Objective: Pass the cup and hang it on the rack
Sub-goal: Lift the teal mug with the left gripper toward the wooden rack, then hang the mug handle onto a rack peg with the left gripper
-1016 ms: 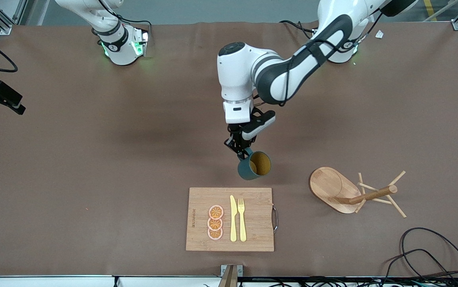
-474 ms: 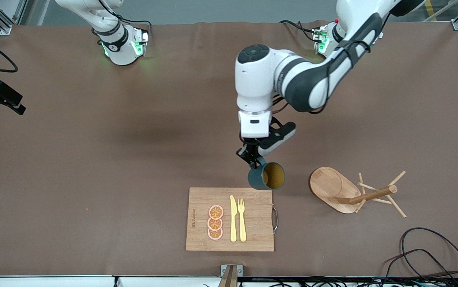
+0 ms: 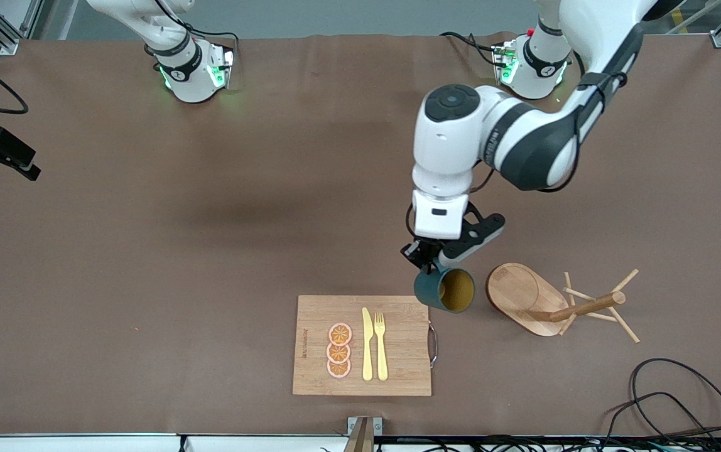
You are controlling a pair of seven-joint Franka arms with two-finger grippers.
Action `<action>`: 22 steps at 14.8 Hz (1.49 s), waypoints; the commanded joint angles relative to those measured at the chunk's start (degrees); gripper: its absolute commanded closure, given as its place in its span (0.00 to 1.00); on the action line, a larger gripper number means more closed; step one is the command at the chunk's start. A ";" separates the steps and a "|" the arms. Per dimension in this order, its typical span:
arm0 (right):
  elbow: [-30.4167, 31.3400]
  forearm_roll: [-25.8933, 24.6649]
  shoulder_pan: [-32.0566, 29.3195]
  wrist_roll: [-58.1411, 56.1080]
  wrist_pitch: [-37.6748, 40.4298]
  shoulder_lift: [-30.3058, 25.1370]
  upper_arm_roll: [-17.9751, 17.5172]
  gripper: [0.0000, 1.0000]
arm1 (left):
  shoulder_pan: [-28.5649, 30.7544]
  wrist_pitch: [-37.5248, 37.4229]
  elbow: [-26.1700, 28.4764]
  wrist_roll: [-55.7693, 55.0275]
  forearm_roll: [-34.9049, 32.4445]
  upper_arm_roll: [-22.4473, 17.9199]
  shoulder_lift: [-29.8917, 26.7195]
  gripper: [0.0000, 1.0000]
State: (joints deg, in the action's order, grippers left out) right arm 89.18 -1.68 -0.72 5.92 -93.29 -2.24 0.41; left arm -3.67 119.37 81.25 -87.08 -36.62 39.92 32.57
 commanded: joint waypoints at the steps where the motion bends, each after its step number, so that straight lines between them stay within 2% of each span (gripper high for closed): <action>1: -0.23 0.89 -0.86 -0.30 0.21 -0.05 -0.50 0.00 | 3.31 -1.77 0.58 4.98 7.85 0.24 -1.63 1.00; 4: -0.23 0.89 -0.86 -0.30 0.30 -0.14 -0.41 0.00 | 4.64 -1.86 0.58 8.50 15.93 -0.98 -2.94 1.00; 6: -0.23 0.89 -0.86 -0.38 0.39 -0.14 -0.41 0.00 | 4.64 -1.86 0.58 10.69 25.06 -5.53 -4.70 1.00; 10: -0.23 0.89 -0.77 -0.39 0.30 -0.14 -0.41 0.00 | 5.86 -2.82 0.58 19.48 48.35 -14.33 -6.81 1.00; 14: -0.15 0.89 -0.95 -1.53 0.21 -0.14 -0.41 0.00 | 8.67 -7.03 0.66 25.37 61.89 -17.41 -7.17 1.00; 17: -0.23 0.89 -0.95 -1.44 0.04 -0.14 -0.33 0.00 | 8.68 -12.82 1.19 33.26 73.06 -23.73 -7.34 1.00; 20: -0.32 0.80 -0.51 -1.18 0.13 -0.22 -0.59 0.00 | 8.68 -20.12 1.28 37.94 78.44 -29.19 -7.25 1.00; 22: -0.32 0.80 -0.51 -1.18 0.04 -0.23 -0.59 0.00 | 8.86 -22.42 1.28 38.83 80.38 -30.60 -7.08 1.00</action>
State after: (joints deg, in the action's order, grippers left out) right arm 89.14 -1.66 -0.72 5.26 -93.43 -2.24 0.26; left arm 5.13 99.03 81.45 -49.33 41.16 10.46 26.62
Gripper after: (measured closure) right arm 0.000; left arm 0.789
